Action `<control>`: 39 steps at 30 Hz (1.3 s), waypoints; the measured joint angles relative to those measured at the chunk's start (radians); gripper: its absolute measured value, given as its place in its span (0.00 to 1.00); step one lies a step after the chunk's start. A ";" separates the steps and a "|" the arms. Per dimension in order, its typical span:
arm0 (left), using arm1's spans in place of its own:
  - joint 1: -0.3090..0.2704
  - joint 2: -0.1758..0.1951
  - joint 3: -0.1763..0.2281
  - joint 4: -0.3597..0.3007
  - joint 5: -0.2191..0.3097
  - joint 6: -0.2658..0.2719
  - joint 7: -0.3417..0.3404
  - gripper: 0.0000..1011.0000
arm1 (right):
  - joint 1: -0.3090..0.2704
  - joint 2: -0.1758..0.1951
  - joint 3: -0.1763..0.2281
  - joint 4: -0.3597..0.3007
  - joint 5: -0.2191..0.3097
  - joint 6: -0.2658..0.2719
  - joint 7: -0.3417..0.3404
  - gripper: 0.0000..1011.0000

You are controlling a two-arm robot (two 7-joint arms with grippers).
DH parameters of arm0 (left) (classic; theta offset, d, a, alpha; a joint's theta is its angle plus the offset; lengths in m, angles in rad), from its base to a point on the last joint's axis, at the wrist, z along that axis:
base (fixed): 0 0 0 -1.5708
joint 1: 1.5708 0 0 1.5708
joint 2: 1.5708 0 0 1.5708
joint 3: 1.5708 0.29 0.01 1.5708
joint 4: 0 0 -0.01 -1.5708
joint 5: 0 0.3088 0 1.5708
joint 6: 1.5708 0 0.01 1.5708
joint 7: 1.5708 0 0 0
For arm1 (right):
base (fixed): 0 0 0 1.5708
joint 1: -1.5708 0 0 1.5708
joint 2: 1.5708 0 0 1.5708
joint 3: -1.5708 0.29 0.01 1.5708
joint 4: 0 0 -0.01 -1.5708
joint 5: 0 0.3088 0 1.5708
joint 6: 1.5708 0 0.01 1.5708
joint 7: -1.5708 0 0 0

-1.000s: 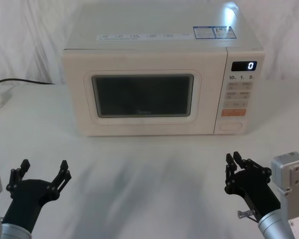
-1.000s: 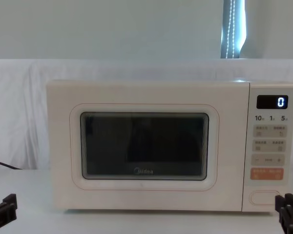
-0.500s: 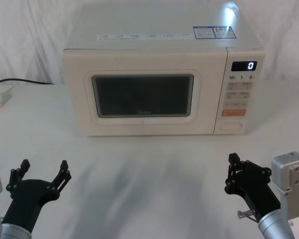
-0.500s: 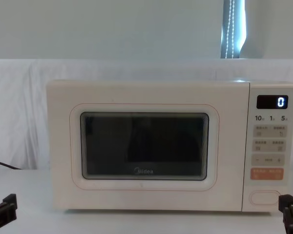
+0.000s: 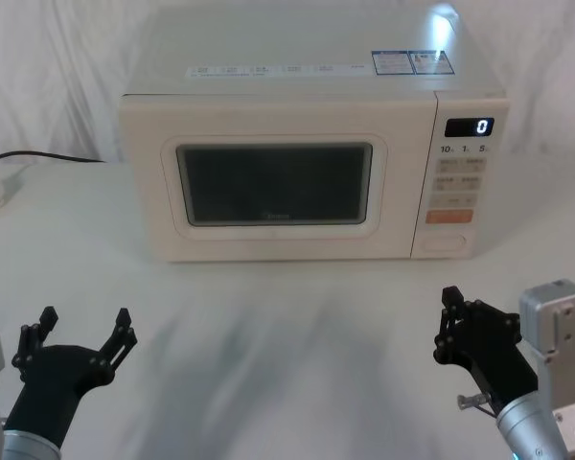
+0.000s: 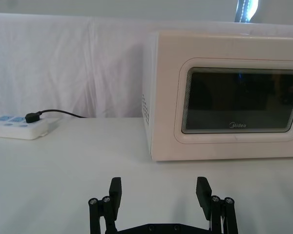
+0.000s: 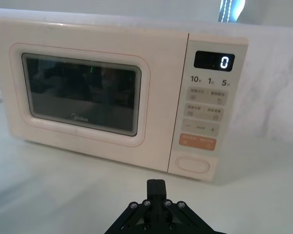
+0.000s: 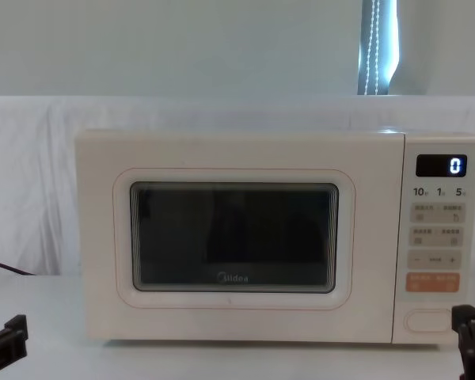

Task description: Press the button to open the microwave door with one hand; close the microwave door with the other hand.

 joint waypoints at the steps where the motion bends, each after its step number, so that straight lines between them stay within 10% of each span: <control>1: 0.000 0.000 0.000 0.000 0.000 0.000 0.000 0.99 | 0.003 -0.002 0.001 0.000 -0.003 0.004 0.002 0.00; 39: 0.000 0.000 0.000 0.000 0.000 0.000 0.000 0.99 | 0.312 -0.151 0.098 0.310 -0.108 0.172 0.040 0.00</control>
